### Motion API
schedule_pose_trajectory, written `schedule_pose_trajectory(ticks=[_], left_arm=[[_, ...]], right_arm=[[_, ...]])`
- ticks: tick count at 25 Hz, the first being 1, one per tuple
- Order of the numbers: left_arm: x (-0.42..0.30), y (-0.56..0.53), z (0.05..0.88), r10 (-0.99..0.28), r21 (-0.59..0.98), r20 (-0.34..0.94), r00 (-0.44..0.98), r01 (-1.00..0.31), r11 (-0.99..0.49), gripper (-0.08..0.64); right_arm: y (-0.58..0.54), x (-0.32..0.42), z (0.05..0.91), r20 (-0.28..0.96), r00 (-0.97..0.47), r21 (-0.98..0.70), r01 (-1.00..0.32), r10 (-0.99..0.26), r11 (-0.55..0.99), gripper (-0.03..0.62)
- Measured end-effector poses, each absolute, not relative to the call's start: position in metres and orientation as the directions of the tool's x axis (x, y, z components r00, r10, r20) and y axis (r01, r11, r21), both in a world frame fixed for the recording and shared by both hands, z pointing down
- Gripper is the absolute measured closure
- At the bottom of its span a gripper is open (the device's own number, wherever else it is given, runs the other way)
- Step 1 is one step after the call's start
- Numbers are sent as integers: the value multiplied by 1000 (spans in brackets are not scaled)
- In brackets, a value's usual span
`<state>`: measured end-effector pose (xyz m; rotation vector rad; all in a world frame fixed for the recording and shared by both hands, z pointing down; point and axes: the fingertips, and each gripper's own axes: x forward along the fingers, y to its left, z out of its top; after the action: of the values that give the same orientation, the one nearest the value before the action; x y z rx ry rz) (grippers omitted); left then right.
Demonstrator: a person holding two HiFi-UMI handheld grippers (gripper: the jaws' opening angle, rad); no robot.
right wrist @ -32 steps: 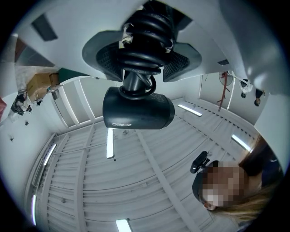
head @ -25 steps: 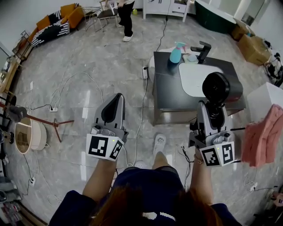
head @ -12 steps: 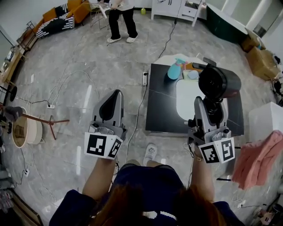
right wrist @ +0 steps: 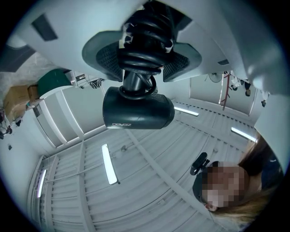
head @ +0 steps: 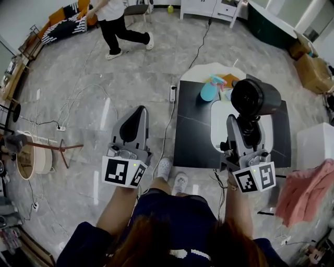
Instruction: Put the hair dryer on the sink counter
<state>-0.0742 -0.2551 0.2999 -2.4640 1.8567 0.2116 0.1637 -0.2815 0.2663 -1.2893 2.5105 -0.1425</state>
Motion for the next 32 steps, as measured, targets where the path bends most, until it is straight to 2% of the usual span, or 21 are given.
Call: schedule_pose_trajectory(ticks=[6,12,22,32], left_arm=[[-87,-323,304,-931,47,-128,342,-936,-350,541],[-103,-378,323,-922,71,-103,372,-922,-380,541],[-131,-429,367,-918,110,-33,394,-912,-396,541],[-145,-442,407,-915,142,32,401,-908,-393,541]], right_arm=[[-342,143,285,-176,-502,-231,-815,-847,531,298],[-394,111,336,-48,-503,-229,-836,-863,499,298],[-446,59,482,327,-491,-214,-871,-807,443,298],[-459,39,608,610,-423,-187,-899,-670,397,298]])
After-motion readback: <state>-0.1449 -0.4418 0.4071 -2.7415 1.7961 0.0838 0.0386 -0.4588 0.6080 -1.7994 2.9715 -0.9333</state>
